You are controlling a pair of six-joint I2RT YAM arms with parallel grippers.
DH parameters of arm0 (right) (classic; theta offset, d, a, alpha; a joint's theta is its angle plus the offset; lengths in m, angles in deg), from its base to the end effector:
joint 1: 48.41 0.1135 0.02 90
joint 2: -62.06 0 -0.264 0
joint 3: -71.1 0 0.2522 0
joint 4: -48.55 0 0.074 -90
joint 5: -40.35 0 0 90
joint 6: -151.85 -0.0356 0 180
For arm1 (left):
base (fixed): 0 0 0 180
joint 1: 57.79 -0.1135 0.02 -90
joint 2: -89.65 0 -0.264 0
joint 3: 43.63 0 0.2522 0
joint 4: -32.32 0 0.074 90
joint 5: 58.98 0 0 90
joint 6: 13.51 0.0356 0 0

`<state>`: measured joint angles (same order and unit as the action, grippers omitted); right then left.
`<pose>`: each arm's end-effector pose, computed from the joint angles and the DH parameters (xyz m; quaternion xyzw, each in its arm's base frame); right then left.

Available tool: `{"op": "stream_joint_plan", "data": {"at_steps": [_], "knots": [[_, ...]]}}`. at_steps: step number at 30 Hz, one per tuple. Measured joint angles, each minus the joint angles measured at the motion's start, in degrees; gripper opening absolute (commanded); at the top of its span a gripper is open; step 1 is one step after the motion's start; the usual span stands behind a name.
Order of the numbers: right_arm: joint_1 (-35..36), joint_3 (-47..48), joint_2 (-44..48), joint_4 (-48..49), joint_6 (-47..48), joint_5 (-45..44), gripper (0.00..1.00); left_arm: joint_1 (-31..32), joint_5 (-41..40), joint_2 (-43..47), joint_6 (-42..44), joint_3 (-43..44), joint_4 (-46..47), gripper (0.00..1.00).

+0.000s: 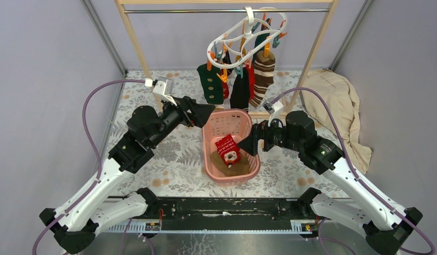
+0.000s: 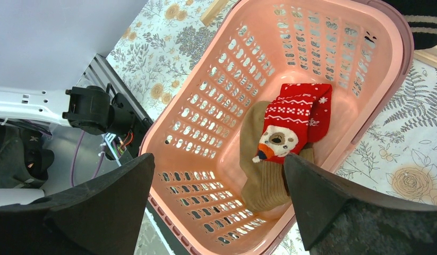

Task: Remove the socks clipped to the hanger
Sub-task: Place the sock in the bin.

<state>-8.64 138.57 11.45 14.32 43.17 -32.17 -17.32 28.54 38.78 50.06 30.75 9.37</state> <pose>0.1445 0.1342 0.3584 -0.2342 0.7665 0.3926 0.4511 0.1488 -0.1249 0.4200 0.0707 0.7001 -0.3789 0.6011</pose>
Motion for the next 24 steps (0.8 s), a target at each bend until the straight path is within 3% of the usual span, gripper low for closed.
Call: {"op": "stream_joint_plan", "data": {"at_steps": [24], "knots": [[0.0,-0.2,0.4,-0.6,0.0,-0.1,1.0,0.0,-0.9,-4.1,0.9,0.6,0.1,0.99]]}}
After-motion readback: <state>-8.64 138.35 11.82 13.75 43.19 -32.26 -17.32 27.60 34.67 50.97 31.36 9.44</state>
